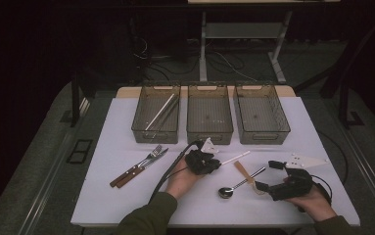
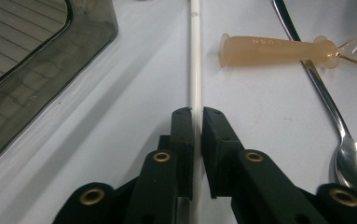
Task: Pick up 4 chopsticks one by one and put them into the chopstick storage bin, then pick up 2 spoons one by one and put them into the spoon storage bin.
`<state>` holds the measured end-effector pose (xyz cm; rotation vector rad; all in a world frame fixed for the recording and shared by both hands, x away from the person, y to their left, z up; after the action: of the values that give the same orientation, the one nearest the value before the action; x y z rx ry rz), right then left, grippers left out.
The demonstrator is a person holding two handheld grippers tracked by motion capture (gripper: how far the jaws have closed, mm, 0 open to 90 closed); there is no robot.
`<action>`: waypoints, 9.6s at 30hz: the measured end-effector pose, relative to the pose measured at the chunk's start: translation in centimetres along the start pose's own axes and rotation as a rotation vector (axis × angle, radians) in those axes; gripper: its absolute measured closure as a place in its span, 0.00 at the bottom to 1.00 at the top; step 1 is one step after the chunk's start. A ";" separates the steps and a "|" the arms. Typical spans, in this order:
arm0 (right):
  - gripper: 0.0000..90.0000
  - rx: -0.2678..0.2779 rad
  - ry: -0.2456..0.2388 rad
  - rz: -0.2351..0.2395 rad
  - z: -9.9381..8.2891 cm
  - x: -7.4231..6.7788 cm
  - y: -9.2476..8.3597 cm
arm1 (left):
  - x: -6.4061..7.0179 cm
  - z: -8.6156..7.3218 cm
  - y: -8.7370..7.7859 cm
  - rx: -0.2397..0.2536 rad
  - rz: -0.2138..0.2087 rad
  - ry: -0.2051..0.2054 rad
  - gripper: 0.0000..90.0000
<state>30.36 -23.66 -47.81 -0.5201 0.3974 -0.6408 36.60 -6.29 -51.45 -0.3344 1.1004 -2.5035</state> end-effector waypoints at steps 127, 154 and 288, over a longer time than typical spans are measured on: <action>0.03 -0.004 0.009 -0.003 -0.1 0.2 0.2 | -21.6 -1.1 -17.4 0.107 0.329 -0.429 0.93; 0.03 0.015 0.018 0.012 0.1 0.1 -0.2 | -24.8 0.4 -10.9 -0.091 0.396 -0.447 0.93; 0.69 -0.314 -0.112 -0.113 1.6 1.0 8.5 | -1.2 -9.9 -12.4 0.171 0.063 -0.093 0.01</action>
<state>35.74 -17.99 -51.52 -0.8785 0.3662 -0.6579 31.00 8.41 -48.91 -0.3576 0.8406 -2.4778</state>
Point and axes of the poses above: each handheld gripper's, and its own axes: y roughly forward along the jaws, z roughly out of its top, x roughly to its right, the point moved 9 cm from there along y, roughly forward along the jaws, and after that the axes turned 4 degrees about -x, right-handed, at the moved point
